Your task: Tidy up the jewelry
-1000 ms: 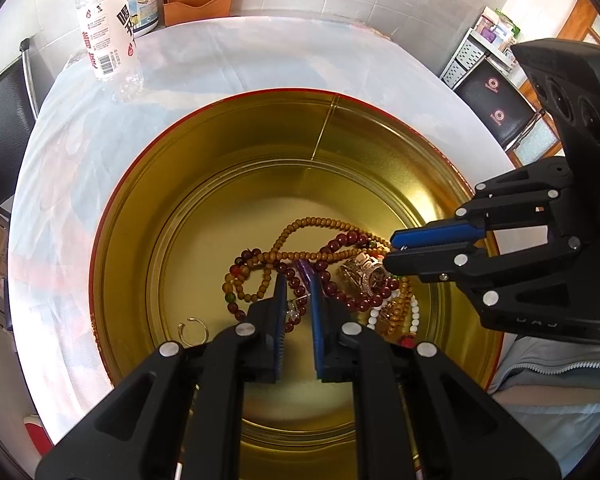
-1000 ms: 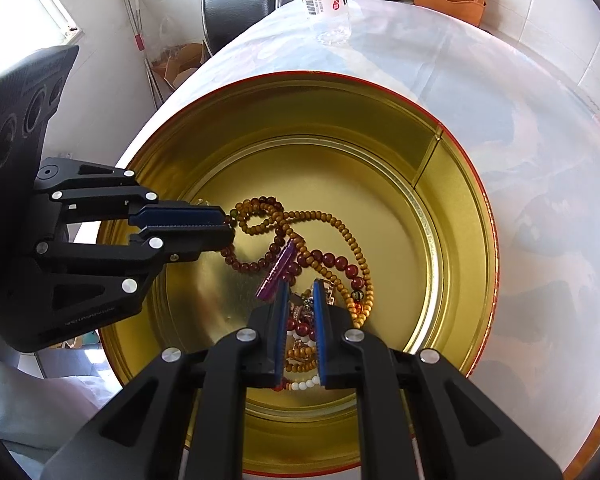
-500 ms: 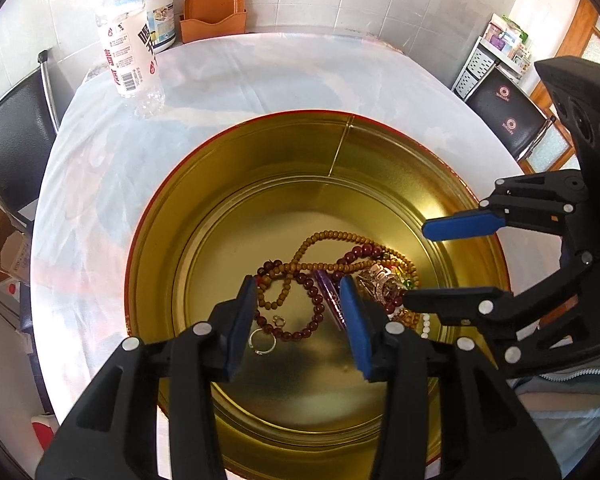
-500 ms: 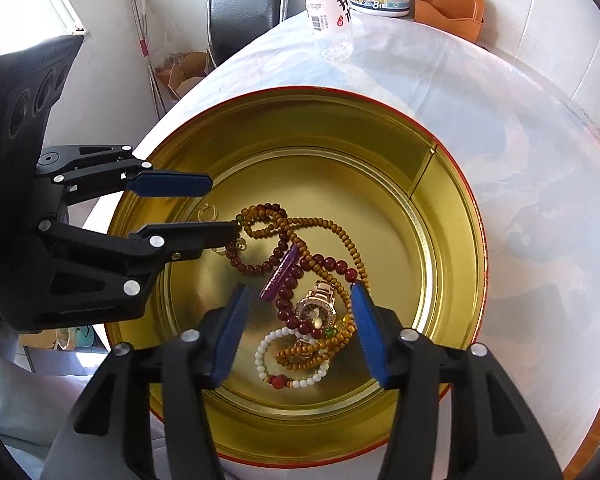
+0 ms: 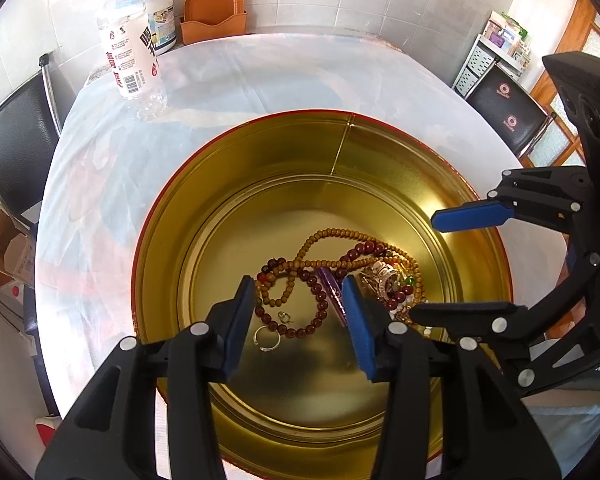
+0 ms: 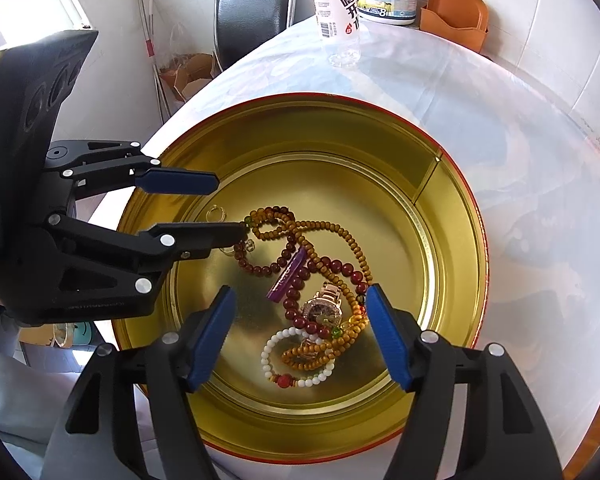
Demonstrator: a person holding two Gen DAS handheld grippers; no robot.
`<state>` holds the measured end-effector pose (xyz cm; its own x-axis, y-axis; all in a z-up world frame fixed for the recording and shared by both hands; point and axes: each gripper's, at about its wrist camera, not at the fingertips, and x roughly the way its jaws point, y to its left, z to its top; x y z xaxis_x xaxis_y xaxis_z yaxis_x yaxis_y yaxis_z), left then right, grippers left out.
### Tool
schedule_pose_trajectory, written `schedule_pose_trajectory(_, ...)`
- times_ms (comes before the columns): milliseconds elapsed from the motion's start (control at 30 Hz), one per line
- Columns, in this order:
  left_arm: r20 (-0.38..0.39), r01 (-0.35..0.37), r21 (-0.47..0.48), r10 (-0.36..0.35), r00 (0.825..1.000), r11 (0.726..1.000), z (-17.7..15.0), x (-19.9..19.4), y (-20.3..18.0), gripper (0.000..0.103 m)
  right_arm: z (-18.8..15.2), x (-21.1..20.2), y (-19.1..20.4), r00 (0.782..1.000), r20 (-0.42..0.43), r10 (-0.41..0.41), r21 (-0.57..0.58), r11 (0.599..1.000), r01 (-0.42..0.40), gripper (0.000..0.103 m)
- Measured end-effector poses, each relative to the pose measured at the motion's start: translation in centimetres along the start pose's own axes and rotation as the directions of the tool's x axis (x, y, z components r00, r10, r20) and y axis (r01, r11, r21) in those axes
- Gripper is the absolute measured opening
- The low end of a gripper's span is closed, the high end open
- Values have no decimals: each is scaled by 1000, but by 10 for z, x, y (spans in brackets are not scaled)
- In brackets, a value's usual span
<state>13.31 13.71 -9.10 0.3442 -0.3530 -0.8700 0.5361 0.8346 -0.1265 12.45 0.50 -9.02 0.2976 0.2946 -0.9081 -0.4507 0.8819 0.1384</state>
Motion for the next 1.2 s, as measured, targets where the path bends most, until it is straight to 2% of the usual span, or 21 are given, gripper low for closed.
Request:
schedule_pose_trajectory(833,1,-21,-24,21,1000,999,-1,-4,10,51,0,1,1,1000,-8,8,-2,1000,-8,71)
schedule_pose_trajectory(1067,-2,-21,-24,21,1000,999,-1,-3,9,51,-1,5,-1,999,-33,20,11,1000,-20,82)
schedule_pose_trajectory(1100,-3,-22,-24,22,1000,999,-1,-3,9,52,-1,6,-1,999,-36,17,12,1000,-17,83)
schedule_pose_trajectory(1200,-9,-37,-18,36,999,999,0,-3,8,69,-2,7,-2,999,-41,11,9,1000,-11,87)
